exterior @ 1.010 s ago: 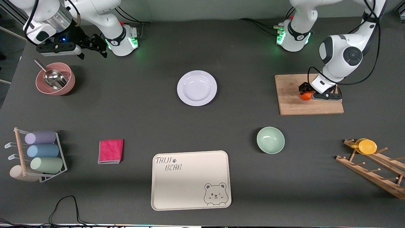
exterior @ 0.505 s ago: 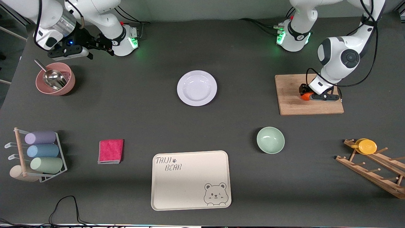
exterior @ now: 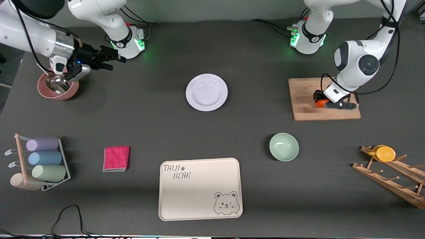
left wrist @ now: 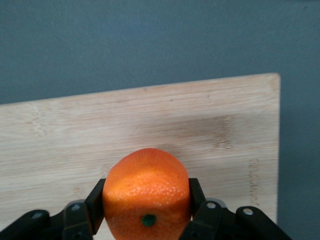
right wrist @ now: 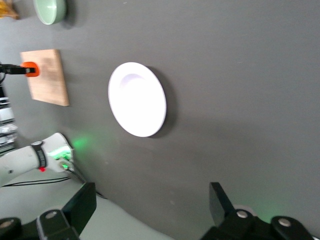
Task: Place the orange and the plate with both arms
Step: 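Carry the orange with the left gripper over the white plate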
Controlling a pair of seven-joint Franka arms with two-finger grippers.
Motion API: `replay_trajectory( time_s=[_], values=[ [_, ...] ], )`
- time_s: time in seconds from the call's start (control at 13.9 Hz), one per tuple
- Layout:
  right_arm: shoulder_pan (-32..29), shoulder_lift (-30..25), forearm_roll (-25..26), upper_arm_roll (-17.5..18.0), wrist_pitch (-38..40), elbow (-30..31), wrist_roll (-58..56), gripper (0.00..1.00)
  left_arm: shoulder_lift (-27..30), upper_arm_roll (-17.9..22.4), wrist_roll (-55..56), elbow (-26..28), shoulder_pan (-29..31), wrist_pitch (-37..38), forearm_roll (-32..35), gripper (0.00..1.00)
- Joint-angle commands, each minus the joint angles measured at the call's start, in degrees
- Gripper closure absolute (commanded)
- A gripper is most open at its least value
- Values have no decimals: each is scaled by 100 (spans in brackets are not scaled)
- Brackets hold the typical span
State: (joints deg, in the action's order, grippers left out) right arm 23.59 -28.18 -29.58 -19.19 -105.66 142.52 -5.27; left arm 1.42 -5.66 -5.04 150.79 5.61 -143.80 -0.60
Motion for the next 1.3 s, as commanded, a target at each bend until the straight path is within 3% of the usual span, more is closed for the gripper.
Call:
replay_trajectory(
  time_s=[0.0,0.14,0.43,0.65,0.87,1.08,1.23],
  values=[
    [50,347,-783,-110,-245,310,-902,0,350,-171,230,-793,-139,1385,-63,100],
    [50,725,-1442,-356,-280,504,-1666,0,455,-531,931,-1487,-288,2361,-106,100],
    [50,1673,-2682,-401,-377,794,-3309,0,438,-971,1750,-2990,-604,4259,-789,100],
    [50,2648,-3605,-463,-324,891,-4864,0,429,-1707,3075,-3774,-676,4905,-932,100],
    [32,3484,-4361,-463,-219,883,-6044,0,316,-2569,4157,-4118,-702,4670,-1318,100],
    [-12,4179,-4994,-463,9,856,-6792,0,-53,-3580,5492,-4163,-755,3539,-1276,100],
    [-12,4435,-5311,-463,115,856,-6943,0,-526,-3907,6187,-4189,-1034,2765,-988,100]
  ],
)
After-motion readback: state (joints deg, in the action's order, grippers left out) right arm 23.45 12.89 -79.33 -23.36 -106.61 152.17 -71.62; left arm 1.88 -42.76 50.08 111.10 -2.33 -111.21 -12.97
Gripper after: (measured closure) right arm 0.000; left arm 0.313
